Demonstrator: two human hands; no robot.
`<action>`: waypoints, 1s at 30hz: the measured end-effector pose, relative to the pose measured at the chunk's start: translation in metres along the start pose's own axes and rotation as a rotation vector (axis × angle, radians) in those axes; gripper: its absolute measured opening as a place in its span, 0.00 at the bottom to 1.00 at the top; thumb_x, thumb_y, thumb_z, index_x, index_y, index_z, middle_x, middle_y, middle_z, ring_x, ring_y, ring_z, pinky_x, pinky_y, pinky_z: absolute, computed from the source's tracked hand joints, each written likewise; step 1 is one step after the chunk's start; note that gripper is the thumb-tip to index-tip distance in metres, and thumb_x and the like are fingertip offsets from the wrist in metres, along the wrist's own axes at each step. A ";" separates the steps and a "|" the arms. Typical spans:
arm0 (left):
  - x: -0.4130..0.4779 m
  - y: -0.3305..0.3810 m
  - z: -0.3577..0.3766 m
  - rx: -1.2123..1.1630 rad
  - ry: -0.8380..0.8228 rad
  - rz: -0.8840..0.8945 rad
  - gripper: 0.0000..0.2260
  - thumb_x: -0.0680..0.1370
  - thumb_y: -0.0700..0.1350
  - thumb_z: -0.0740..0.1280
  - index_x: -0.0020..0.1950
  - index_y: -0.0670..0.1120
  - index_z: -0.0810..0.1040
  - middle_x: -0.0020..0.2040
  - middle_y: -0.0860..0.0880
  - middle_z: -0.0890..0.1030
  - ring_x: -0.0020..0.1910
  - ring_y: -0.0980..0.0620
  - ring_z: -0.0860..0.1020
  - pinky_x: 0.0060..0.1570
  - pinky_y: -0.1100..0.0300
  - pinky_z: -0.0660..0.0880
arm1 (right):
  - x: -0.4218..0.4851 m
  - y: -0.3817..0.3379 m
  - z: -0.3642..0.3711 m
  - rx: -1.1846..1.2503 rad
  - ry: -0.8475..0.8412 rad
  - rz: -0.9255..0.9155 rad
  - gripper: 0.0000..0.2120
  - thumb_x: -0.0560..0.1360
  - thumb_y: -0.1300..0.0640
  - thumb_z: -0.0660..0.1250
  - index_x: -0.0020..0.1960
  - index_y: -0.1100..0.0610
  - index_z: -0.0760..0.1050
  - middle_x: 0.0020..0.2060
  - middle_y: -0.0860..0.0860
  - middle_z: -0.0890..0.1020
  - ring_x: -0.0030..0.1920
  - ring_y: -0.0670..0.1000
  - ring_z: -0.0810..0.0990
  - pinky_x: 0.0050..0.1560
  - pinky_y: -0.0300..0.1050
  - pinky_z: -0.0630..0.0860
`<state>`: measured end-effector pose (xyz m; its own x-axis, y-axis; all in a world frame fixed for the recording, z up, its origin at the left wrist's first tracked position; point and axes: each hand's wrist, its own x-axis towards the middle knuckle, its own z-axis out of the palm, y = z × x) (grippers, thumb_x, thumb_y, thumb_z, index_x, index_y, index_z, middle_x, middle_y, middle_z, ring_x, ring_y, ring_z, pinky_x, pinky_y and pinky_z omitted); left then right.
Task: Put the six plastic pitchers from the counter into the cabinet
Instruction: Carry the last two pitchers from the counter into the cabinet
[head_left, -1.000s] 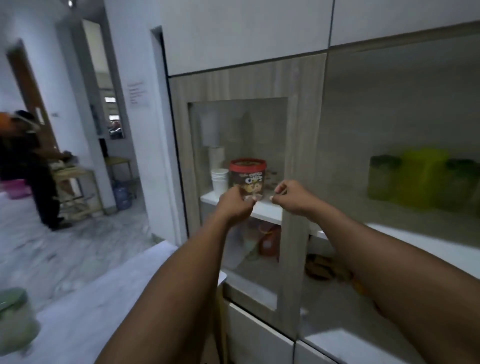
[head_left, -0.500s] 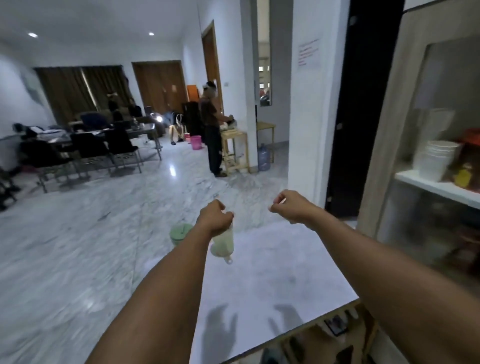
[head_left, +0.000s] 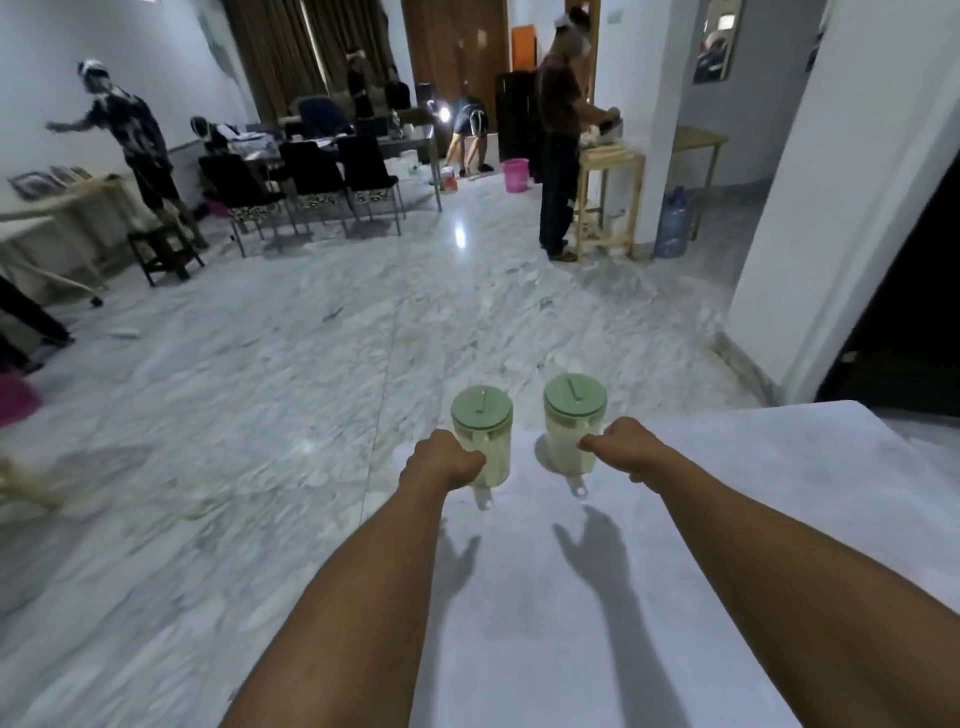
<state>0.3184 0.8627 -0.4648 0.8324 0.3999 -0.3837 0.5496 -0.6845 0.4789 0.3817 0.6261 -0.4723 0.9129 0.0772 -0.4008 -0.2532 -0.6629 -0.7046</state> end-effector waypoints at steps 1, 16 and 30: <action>0.014 0.003 0.007 -0.003 -0.005 -0.022 0.31 0.74 0.60 0.70 0.69 0.42 0.71 0.67 0.41 0.76 0.64 0.41 0.76 0.54 0.53 0.75 | 0.017 0.002 0.003 0.000 -0.013 0.028 0.14 0.74 0.48 0.69 0.40 0.57 0.69 0.34 0.51 0.68 0.32 0.50 0.66 0.30 0.42 0.63; 0.092 0.040 0.041 -0.044 0.008 -0.147 0.24 0.74 0.56 0.67 0.66 0.45 0.74 0.63 0.44 0.78 0.62 0.41 0.77 0.55 0.54 0.74 | 0.118 0.008 0.009 0.156 -0.125 0.197 0.22 0.71 0.54 0.70 0.62 0.61 0.73 0.57 0.60 0.79 0.56 0.61 0.78 0.42 0.49 0.75; -0.038 0.135 0.001 -0.459 -0.178 0.224 0.15 0.80 0.50 0.67 0.53 0.37 0.73 0.45 0.40 0.80 0.33 0.43 0.81 0.36 0.52 0.77 | -0.052 0.025 -0.122 0.487 0.209 0.030 0.09 0.75 0.62 0.66 0.45 0.58 0.65 0.28 0.55 0.66 0.25 0.52 0.63 0.30 0.44 0.64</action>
<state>0.3611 0.7546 -0.3865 0.9296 0.1379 -0.3417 0.3681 -0.3883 0.8448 0.3670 0.5147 -0.3979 0.9347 -0.1196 -0.3346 -0.3542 -0.2364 -0.9048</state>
